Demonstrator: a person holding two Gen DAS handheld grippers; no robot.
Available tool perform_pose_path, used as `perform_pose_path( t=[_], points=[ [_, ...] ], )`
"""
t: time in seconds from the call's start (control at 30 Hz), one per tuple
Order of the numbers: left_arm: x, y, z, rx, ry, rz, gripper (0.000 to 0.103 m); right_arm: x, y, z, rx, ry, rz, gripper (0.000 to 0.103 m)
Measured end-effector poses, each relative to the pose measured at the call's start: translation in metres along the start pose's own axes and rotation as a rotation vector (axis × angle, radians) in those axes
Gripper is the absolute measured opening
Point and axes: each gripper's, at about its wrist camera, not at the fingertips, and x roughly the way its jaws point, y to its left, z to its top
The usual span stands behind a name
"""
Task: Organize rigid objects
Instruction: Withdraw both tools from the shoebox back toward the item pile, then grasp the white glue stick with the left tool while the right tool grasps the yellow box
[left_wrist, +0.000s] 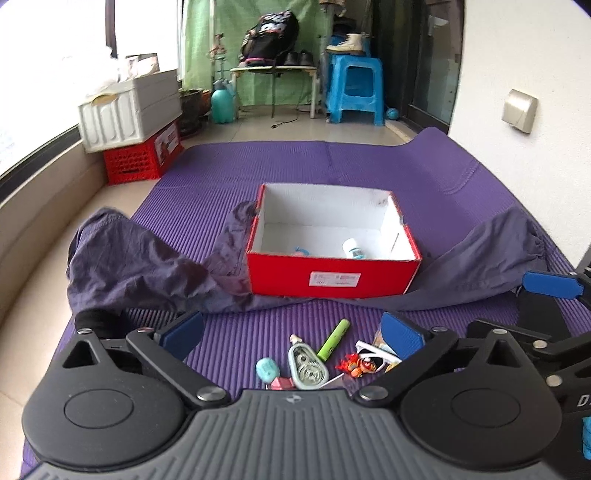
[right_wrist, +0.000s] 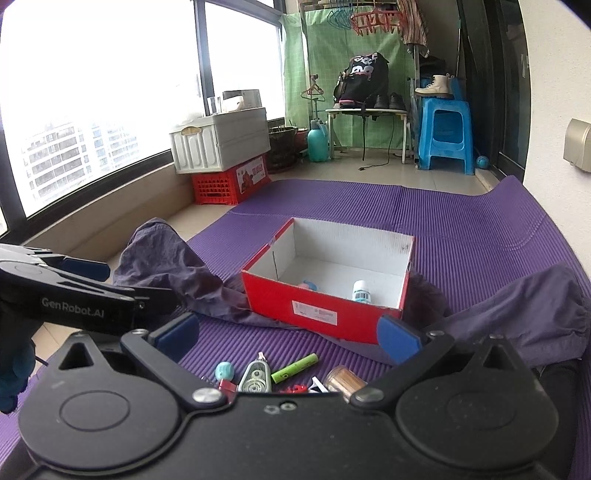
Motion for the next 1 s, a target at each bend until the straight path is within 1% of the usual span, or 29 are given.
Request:
perform_pose_path(
  t=[0.07, 0.27, 0.33, 0.43, 0.6, 0.77, 0.87, 1.0],
  points=[
    [0.005, 0.003, -0.009, -0.029, 0.018, 0.004, 0.103, 0.002, -0.001, -0.006, 0.009, 0.007, -0.002, 0.103],
    [0.040, 0.010, -0.043, -0.140, 0.150, 0.037, 0.103, 0.019, -0.008, -0.027, 0.028, 0.063, -0.029, 0.103],
    [0.052, 0.010, -0.053, -0.163, 0.177, 0.057, 0.103, 0.027, -0.010, -0.034, 0.036, 0.083, -0.040, 0.103],
    [0.071, 0.008, -0.067, -0.172, 0.213, 0.105, 0.103, 0.040, -0.015, -0.046, 0.043, 0.122, -0.062, 0.103],
    [0.102, 0.007, -0.087, -0.188, 0.294, 0.204, 0.103, 0.065, -0.021, -0.067, 0.064, 0.193, -0.089, 0.103],
    [0.131, 0.000, -0.105, -0.170, 0.367, 0.240, 0.103, 0.087, -0.018, -0.080, 0.078, 0.247, -0.102, 0.102],
    [0.145, 0.000, -0.114, -0.189, 0.412, 0.249, 0.103, 0.097, -0.018, -0.084, 0.083, 0.272, -0.100, 0.101],
    [0.160, 0.002, -0.124, -0.219, 0.457, 0.261, 0.103, 0.115, -0.019, -0.091, 0.089, 0.321, -0.117, 0.099]
  ],
)
